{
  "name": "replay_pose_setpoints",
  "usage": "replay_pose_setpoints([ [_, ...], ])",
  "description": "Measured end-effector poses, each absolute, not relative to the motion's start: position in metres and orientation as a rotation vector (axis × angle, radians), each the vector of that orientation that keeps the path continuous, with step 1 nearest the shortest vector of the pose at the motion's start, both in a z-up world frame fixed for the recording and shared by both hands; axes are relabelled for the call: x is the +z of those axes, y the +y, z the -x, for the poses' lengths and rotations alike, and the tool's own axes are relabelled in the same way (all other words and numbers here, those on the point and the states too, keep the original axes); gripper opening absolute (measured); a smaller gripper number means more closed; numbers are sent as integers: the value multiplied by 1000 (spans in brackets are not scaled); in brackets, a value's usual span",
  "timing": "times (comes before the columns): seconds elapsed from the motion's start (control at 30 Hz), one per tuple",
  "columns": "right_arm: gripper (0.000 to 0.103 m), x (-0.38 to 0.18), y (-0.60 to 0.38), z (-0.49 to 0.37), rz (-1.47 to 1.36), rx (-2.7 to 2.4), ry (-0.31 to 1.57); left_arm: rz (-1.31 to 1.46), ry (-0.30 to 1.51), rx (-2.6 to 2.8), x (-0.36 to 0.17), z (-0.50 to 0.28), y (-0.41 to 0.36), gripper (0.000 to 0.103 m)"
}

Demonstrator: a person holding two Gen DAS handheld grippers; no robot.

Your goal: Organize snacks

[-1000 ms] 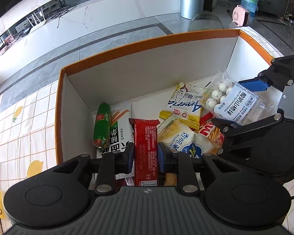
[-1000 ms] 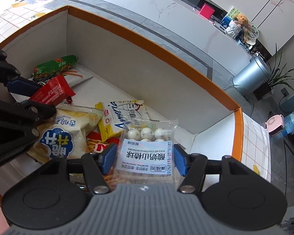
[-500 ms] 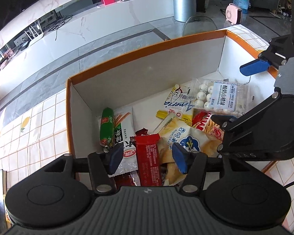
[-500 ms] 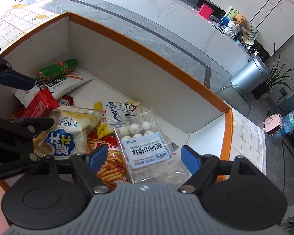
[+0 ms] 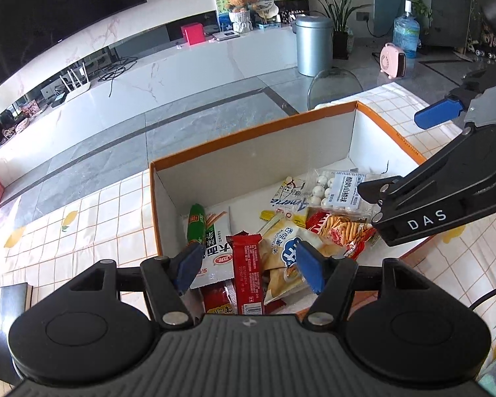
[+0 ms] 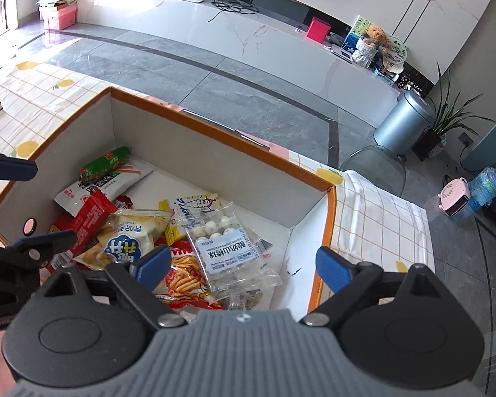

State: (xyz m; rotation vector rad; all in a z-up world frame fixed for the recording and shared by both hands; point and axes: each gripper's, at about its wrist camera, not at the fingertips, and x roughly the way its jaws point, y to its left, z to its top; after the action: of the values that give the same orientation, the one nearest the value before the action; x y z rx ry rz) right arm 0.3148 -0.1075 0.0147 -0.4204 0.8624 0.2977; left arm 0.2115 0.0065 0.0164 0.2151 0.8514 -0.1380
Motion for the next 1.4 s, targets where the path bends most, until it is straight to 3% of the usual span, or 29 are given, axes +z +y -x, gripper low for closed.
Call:
replay_pose_setpoints([
  [0.37,96,62,-129,-240,306,294,698,-201,675,-41,55,-149,13,78],
  [0.67,99,80,-140,-154,269,285,497,-124,539,31,76,-92,21,91],
  [0.73,99,78,-144,-135,235,281,473,-93,495,53,76,-79,25,95],
  [1.07,99,44,-147,-59,84,264,412,-103,507,130,53,-51,23,95],
  [1.4,99,10,-142,-48,37,186,434,-79,567,150,16,-48,22,95],
])
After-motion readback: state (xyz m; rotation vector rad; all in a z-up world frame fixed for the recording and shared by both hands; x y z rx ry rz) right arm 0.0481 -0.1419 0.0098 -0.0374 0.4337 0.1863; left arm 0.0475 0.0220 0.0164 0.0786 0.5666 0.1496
